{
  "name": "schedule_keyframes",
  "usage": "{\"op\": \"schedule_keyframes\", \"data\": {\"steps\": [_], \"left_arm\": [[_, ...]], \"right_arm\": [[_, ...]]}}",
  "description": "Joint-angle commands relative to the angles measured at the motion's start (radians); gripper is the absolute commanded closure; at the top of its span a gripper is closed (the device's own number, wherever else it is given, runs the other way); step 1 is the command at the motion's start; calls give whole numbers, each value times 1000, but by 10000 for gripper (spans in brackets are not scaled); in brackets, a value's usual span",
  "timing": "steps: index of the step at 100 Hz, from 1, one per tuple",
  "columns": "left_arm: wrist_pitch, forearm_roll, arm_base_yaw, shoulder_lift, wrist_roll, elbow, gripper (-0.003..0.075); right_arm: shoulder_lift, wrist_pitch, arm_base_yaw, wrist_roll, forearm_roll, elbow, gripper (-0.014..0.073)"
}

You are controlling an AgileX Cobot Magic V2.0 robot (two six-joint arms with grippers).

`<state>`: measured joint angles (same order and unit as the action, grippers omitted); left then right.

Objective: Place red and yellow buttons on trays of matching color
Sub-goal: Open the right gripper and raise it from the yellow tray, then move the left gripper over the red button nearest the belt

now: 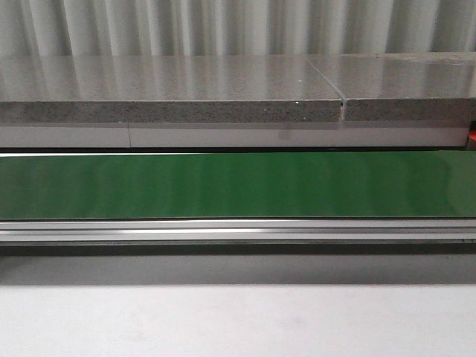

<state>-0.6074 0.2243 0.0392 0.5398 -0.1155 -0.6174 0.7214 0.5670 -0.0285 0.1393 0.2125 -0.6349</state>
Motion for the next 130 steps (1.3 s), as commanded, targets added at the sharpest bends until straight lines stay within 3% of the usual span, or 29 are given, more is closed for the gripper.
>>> {"op": "schedule_keyframes", "data": {"steps": [1, 19, 34, 130], "left_arm": [[69, 20, 10, 3, 0, -26, 740], [69, 20, 10, 3, 0, -26, 740], [69, 20, 10, 3, 0, -26, 740], [68, 24, 8, 3, 0, -25, 717]], "right_arm": [[-47, -60, 1, 16, 5, -15, 225], [-87, -60, 1, 17, 5, -11, 540], [-87, -44, 1, 17, 5, -11, 713], [-87, -35, 1, 17, 5, -11, 710]]}}
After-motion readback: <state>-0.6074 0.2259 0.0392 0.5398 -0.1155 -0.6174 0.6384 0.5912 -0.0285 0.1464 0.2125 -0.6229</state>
